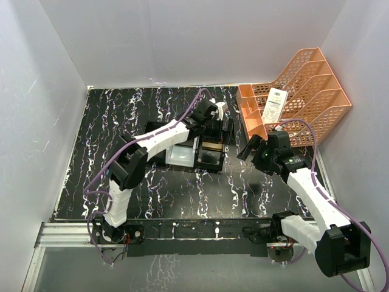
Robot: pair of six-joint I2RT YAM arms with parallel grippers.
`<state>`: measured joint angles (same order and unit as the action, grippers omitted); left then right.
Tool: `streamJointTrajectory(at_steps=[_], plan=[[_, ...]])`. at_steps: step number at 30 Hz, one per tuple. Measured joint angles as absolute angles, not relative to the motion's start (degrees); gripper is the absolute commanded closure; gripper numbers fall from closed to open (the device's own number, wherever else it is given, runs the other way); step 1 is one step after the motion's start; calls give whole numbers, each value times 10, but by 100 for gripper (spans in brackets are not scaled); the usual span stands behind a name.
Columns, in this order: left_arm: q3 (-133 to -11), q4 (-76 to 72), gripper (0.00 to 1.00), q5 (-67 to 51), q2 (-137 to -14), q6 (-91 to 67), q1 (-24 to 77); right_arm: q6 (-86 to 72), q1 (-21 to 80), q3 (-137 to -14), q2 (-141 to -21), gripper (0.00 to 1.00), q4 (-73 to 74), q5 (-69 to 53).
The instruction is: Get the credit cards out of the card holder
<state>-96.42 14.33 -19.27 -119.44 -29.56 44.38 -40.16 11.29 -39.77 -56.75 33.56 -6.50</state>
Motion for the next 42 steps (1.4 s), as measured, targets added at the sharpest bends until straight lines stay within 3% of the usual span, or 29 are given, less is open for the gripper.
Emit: streamJointTrajectory(at_steps=[5, 10, 19, 28, 42], plan=[[-895, 164, 1, -132, -1085, -278, 437, -392, 114, -404, -579, 2, 307, -122], [-801, 180, 1, -86, -927, -270, 401, -374, 148, -455, -663, 2, 297, -133], [-642, 256, 1, 33, -726, -264, 196, -339, 255, -598, -840, 2, 311, -18], [-578, 335, 1, 82, -719, -281, 57, -278, 254, -682, -977, 2, 345, 65], [-502, 370, 1, 205, -662, -376, 50, -194, 229, -740, -1044, 2, 352, 106]])
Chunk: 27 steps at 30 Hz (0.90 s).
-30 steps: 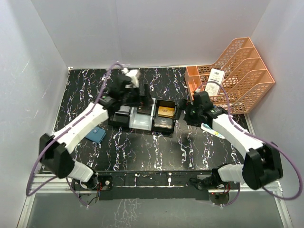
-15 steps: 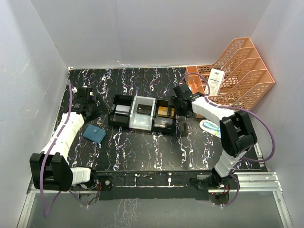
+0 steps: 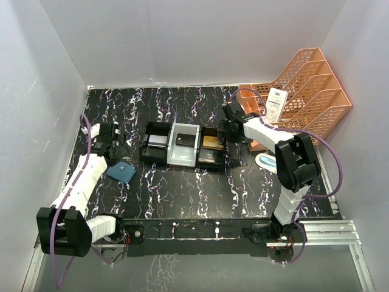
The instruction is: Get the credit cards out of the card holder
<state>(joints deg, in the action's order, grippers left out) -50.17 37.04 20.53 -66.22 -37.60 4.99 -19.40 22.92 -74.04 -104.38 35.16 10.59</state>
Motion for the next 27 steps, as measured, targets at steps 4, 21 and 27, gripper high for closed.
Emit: streamJointTrajectory(at_steps=[4, 21, 27], plan=[[-502, 388, 1, 236, -684, -404, 50, -173, 223, -748, -1051, 2, 349, 106], [-457, 391, 1, 251, -713, -491, 50, -91, 202, -811, -1074, 2, 345, 63], [-456, 387, 1, 258, -794, -519, 50, -93, 201, -819, -1064, 2, 348, -15]])
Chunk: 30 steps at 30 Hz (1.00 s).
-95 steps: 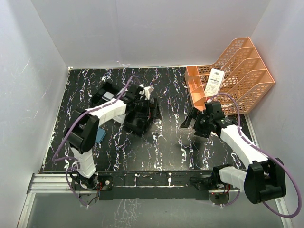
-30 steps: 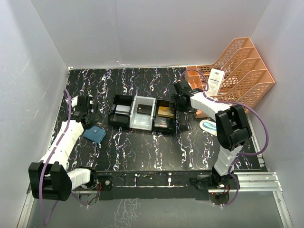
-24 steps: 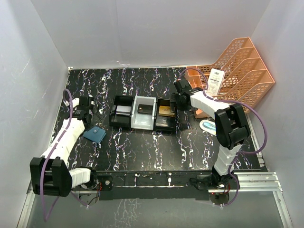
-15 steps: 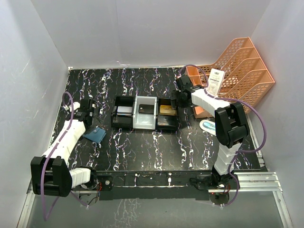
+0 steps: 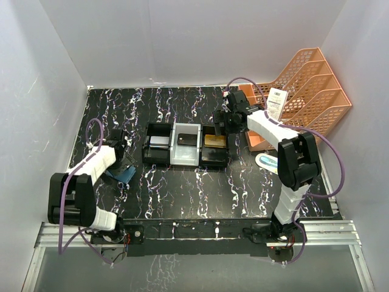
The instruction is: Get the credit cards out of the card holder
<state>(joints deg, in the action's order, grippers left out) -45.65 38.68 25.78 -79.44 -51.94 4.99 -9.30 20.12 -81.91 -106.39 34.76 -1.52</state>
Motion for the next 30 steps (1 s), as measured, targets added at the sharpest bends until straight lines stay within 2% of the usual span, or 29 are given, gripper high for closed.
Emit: streamJointTrajectory(at_steps=[6, 11, 22, 30], plan=[[-474, 351, 10, 236, -834, -504, 49, -107, 202, -781, -980, 2, 342, -47], [-472, 325, 16, 207, -838, -478, 45, -144, 202, -763, -935, 2, 343, 12], [-400, 226, 19, 104, -794, -474, 41, -184, 201, -783, -1036, 2, 345, 60], [-359, 192, 19, 95, -751, -466, 44, -183, 191, -801, -1070, 2, 345, 69]])
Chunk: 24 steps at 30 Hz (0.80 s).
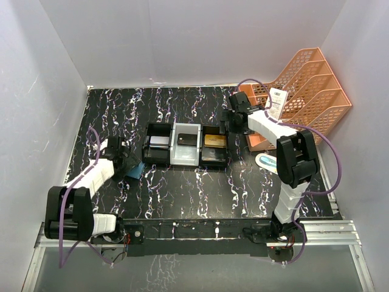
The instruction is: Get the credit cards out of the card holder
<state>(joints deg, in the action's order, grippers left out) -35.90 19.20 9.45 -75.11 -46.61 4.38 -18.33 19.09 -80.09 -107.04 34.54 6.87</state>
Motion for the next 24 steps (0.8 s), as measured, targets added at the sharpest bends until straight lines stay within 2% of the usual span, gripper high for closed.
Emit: streamJointTrajectory(at_steps=[12, 15, 17, 18, 24], plan=[[-305, 184, 22, 68, -675, -495, 113, -150, 151, -862, -1114, 2, 351, 60], [-304, 203, 17, 65, -663, -510, 130, -148, 152, -869, -1115, 2, 359, 52], [-304, 235, 10, 65, -648, -517, 137, -147, 151, -869, -1115, 2, 360, 36], [-305, 257, 3, 68, -638, -519, 140, -147, 151, -869, -1115, 2, 362, 25], [-371, 359, 1, 145, -588, -523, 140, -159, 152, -822, -1049, 2, 360, -43]])
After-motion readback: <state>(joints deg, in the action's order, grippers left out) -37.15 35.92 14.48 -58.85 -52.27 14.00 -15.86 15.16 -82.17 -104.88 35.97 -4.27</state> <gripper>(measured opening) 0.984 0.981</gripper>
